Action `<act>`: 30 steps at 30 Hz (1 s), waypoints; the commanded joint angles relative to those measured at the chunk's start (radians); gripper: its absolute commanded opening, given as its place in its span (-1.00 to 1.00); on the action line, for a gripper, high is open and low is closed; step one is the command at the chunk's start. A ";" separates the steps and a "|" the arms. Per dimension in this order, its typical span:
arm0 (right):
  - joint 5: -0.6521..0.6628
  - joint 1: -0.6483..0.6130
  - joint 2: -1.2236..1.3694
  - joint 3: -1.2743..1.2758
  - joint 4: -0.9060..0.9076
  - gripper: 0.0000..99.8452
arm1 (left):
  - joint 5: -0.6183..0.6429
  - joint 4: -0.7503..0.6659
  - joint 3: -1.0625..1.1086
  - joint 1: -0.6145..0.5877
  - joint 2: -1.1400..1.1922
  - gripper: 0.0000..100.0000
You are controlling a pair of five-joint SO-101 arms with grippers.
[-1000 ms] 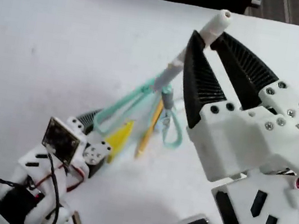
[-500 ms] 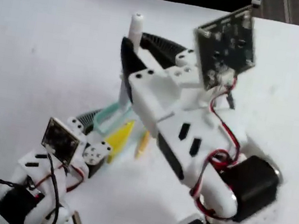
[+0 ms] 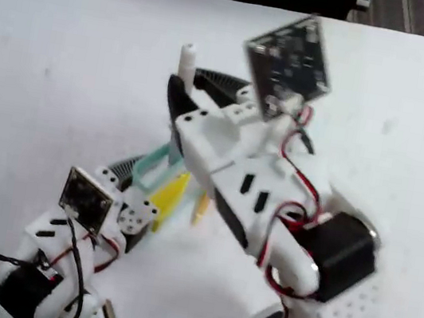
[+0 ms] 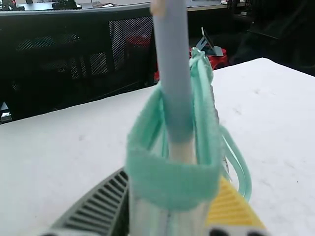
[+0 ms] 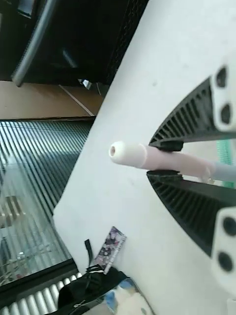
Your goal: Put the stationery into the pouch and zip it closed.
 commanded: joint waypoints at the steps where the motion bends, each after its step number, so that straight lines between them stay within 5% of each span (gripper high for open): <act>1: 0.101 -0.039 -0.045 0.032 0.008 -0.96 | 0.002 0.000 -0.008 0.002 -0.012 -0.64; 4: 0.141 -0.045 -0.071 0.046 0.008 -0.91 | 0.000 0.000 -0.008 0.002 -0.012 -0.64; 11: 0.141 -0.039 -0.101 0.048 0.048 -0.44 | -0.002 0.000 -0.008 0.002 -0.012 -0.64; 24: 0.141 -0.039 -0.101 0.048 0.061 -0.48 | -0.003 0.005 -0.008 0.002 -0.012 -0.65; 30: 0.115 0.143 -0.073 0.063 0.038 -0.48 | -0.008 -0.011 -0.037 -0.091 -0.012 -0.97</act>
